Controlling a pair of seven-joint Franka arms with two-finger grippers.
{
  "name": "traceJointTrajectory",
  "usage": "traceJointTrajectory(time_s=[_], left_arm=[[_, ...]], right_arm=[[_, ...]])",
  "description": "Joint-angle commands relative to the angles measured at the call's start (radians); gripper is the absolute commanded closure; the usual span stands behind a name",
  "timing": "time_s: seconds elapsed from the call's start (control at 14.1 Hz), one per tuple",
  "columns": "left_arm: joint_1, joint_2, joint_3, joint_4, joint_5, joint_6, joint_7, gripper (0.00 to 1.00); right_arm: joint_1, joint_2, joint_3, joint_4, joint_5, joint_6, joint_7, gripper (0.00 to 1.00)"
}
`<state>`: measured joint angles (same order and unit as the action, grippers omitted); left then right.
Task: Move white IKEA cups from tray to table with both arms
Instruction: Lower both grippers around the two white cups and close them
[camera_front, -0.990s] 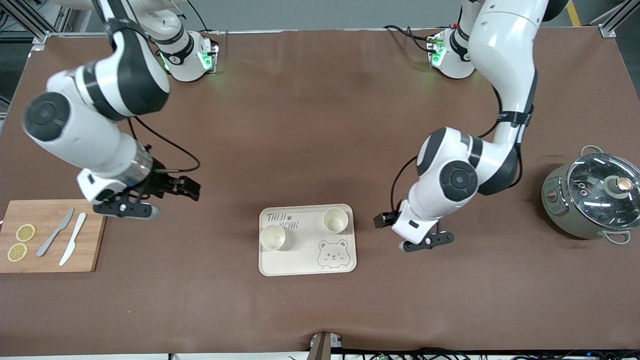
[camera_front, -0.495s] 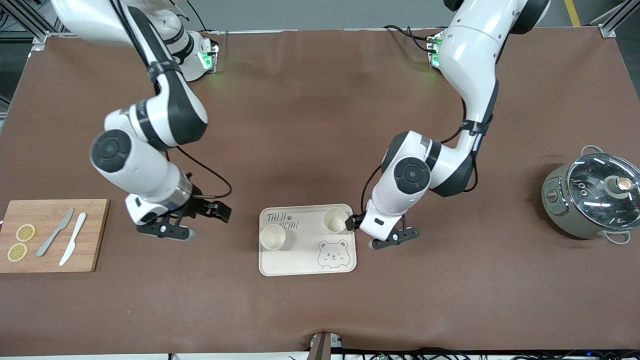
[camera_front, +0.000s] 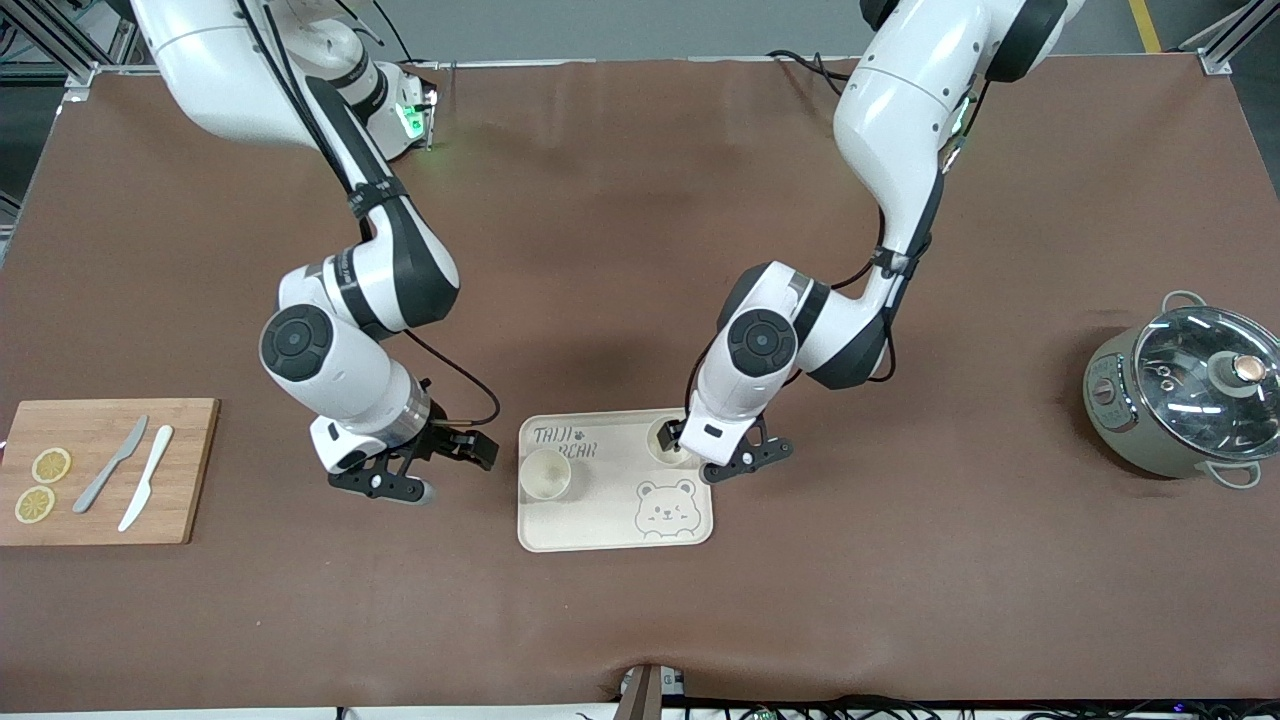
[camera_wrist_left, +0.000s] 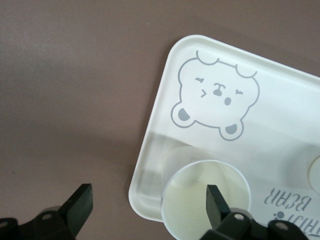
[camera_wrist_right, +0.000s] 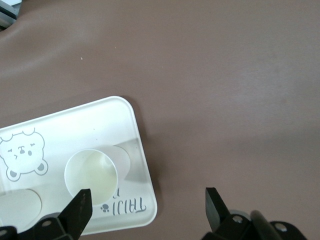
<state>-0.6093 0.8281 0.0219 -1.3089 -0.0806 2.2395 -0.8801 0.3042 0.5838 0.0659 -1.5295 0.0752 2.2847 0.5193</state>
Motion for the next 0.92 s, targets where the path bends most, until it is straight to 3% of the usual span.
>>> traceJointTrajectory(time_s=[0.0, 0.28, 0.35, 0.42, 0.78, 0.85], left_arm=[[-0.026, 0.025, 0.012, 0.017, 0.086, 0.003, -0.023, 0.0], [-0.049, 0.043, 0.01, 0.016, 0.116, 0.003, -0.022, 0.01], [-0.049, 0.045, 0.01, 0.016, 0.116, 0.003, -0.022, 0.08], [-0.049, 0.046, 0.01, 0.016, 0.116, 0.003, -0.013, 0.17], [-0.047, 0.045, 0.009, 0.016, 0.111, 0.003, -0.013, 0.87], [-0.046, 0.045, 0.009, 0.016, 0.11, 0.003, -0.014, 0.94]], right_arm=[[0.029, 0.048, -0.011, 0.041, -0.008, 0.027, 0.051, 0.0], [0.041, 0.082, -0.012, 0.054, -0.006, 0.071, 0.054, 0.0], [0.044, 0.085, -0.012, 0.054, -0.006, 0.079, 0.054, 0.0], [0.046, 0.091, -0.012, 0.054, -0.006, 0.082, 0.054, 0.0], [0.064, 0.122, -0.014, 0.054, -0.009, 0.123, 0.088, 0.0], [0.075, 0.129, -0.017, 0.052, -0.011, 0.14, 0.09, 0.0]])
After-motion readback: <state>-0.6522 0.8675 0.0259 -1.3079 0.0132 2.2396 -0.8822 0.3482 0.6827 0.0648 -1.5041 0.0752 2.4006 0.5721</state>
